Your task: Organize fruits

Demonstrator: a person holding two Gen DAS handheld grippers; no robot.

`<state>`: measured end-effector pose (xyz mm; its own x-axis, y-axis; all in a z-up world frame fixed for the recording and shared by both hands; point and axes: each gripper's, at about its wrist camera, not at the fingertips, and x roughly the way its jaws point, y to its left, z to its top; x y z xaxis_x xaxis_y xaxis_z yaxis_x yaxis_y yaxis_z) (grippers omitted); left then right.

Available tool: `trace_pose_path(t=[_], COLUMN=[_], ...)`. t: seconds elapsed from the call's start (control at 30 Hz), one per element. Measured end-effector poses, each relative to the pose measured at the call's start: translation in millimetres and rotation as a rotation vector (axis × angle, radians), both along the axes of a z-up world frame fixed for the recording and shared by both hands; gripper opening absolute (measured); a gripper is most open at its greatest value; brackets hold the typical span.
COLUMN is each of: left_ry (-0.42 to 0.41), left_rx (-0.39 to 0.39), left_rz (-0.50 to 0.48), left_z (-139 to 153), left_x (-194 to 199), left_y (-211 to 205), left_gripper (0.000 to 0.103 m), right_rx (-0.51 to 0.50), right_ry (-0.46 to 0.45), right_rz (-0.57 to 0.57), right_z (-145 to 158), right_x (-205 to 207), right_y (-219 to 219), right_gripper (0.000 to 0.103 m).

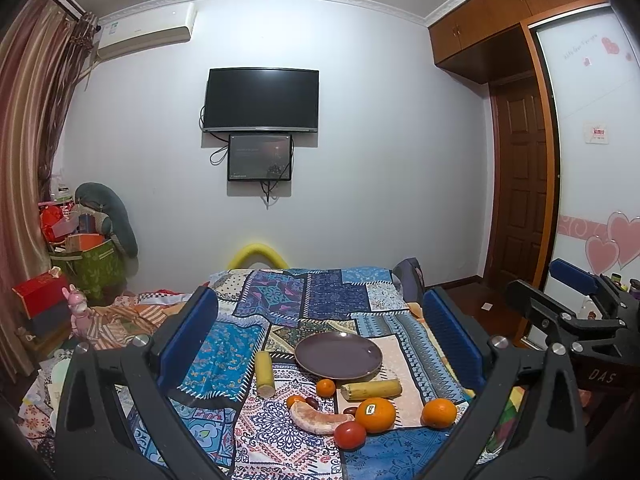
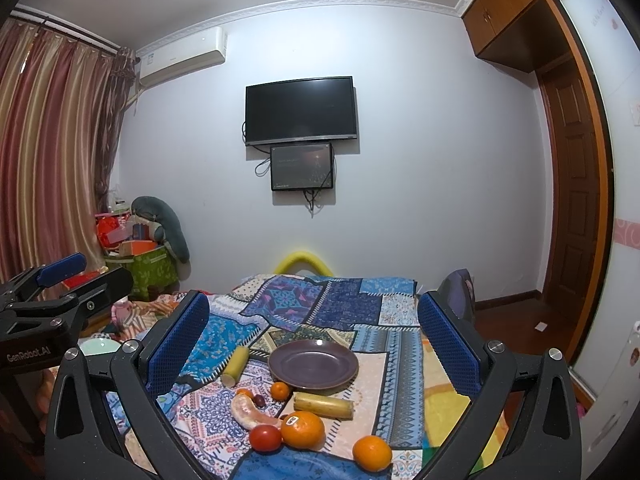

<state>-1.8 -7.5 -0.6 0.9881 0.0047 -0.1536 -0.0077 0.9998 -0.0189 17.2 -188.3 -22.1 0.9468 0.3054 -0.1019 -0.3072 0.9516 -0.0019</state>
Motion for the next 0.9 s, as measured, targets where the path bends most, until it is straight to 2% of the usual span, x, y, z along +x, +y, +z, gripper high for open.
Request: trace_pose_path(t=[0.57, 0.77, 0.9], left_ry=[0.028, 0.123, 0.202], left_rx=[0.010, 0.000, -0.002], left_rz=[0.013, -0.019, -0.065], left_z=[-5.1, -24.8, -41.4], left_x=[9.7, 38.7, 60.8], left_y=[-3.2, -4.8, -9.4], left_gripper=[0.103, 0.103, 0.103], right_rx=[0.001, -0.006, -0.015], right_ry=[0.017, 0.067, 0.147], right_rz=[0.000, -0.011, -0.038], right_z=[-5.9, -17.6, -35.8], right_x=[5.1, 18.2, 35.5], right_y=[-1.4, -8.7, -21.7], right_gripper=[0.103, 0.103, 0.103])
